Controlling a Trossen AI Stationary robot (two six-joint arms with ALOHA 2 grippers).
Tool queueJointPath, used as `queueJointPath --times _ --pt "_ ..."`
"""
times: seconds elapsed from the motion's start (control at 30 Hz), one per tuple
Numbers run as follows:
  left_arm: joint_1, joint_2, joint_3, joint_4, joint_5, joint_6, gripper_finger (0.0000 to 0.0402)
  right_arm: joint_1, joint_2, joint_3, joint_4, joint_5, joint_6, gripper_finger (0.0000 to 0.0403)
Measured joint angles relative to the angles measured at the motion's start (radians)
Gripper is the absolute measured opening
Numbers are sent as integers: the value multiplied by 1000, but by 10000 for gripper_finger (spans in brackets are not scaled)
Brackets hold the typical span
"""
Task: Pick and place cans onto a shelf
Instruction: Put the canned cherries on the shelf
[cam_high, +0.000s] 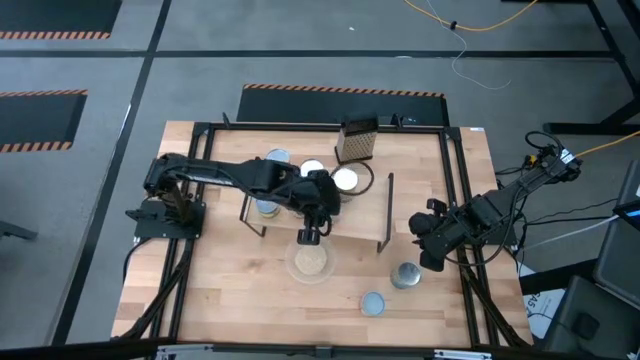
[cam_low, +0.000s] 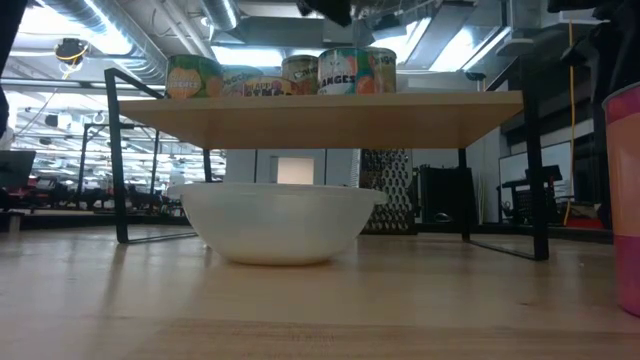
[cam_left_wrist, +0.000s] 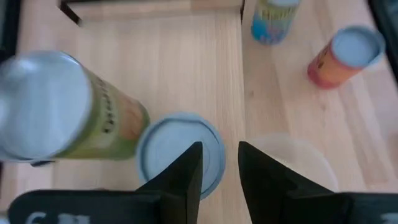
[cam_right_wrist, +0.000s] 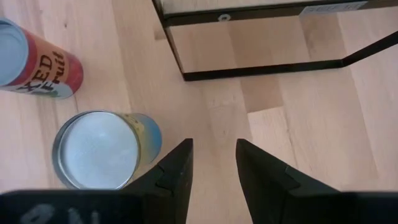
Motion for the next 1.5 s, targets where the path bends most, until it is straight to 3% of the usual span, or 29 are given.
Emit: queueJointPath --times 0.3,0.5,0.7,0.93,1.23,1.5 --pt "-59 -162 0 -47 -3 -42 94 0 0 0 1 -27 -2 127" --pt "-187 -272 -133 -38 -31 -141 94 6 0 0 26 -94 -31 127" --pt "-332 -366 -356 152 -142 -238 94 58 0 0 124 -99 -82 126" --pt "-438 -411 -573 442 -198 -290 94 150 0 0 221 -105 -78 126" --pt "-465 -401 -695 694 -227 -293 94 252 0 0 236 -106 -49 126" --pt "-460 -401 -705 723 -246 -297 94 311 5 0 260 -106 -56 126"
